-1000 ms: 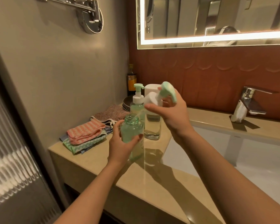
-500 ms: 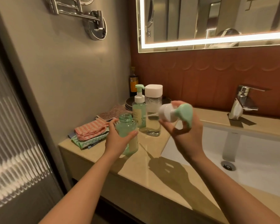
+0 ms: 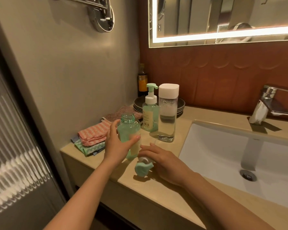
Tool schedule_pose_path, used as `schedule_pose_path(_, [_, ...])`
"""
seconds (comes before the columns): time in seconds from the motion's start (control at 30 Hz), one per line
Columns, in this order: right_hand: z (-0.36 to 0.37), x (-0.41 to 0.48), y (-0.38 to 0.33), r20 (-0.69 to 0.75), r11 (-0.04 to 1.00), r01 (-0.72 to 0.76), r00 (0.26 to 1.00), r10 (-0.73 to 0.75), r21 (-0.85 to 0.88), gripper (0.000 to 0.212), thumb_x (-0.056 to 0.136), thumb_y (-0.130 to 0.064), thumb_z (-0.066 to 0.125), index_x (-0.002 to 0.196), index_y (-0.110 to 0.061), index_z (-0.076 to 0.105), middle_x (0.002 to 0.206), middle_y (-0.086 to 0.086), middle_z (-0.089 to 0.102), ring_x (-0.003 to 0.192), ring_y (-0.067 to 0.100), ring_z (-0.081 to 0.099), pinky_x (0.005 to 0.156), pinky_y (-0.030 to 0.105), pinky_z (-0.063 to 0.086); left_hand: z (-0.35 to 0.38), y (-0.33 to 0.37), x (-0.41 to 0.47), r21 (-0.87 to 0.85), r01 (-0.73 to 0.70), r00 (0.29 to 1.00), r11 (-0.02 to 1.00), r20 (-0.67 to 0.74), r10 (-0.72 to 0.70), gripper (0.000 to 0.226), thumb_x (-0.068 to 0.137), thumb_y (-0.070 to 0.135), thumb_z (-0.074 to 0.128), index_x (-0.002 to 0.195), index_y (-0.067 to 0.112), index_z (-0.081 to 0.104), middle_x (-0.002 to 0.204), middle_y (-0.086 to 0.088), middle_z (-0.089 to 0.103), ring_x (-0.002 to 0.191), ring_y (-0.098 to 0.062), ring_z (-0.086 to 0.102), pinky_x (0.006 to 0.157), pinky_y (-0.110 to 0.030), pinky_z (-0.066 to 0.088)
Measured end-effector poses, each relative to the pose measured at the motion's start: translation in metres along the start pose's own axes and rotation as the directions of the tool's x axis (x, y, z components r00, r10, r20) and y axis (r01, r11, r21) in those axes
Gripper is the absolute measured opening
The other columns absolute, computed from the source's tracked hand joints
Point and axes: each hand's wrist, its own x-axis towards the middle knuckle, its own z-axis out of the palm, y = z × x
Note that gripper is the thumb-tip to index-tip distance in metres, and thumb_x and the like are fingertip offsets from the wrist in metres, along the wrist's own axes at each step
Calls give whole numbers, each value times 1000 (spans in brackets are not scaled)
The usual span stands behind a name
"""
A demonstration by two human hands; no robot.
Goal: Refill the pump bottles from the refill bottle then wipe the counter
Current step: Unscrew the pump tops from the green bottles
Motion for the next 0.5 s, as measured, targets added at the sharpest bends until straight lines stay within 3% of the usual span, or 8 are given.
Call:
schedule_pose_path(0.1, [-1,1,3,49,1000,0,999,0,-14,46,92,-6,57,134,-22,50,151,0,35,143,24,23,112,30,25,2,0,-1,-4,-1,1000,1000,-12,1,91,69,39,81,143,29,28,148,-1,33,133,-19,34,104,-37,34])
schedule_pose_path(0.27, [4,8,7,71,990,113,992,-107,-88,42,93,-7,55,133,-19,52,149,3,39,140,25,31,107,31,34,-4,4,-1,-16,-27,999,1000,-32,26,82,70,35,81,137,26,36,140,1,41,124,-15,40,96,-28,35])
schedule_pose_path(0.37, [11,18,6,67,981,166,985,-160,-96,39,93,-6,54,131,-16,53,147,5,41,137,26,36,103,27,34,-17,6,1,-10,-31,998,999,-62,30,79,70,36,81,136,27,37,137,0,46,123,-18,44,101,-38,41])
schedule_pose_path(0.5, [25,34,5,25,967,218,976,-217,-130,36,88,-5,60,122,-13,55,138,13,47,115,30,56,87,34,52,-43,27,9,-19,-43,988,999,-152,40,81,73,39,78,139,29,33,134,-1,48,118,-20,49,97,-41,45])
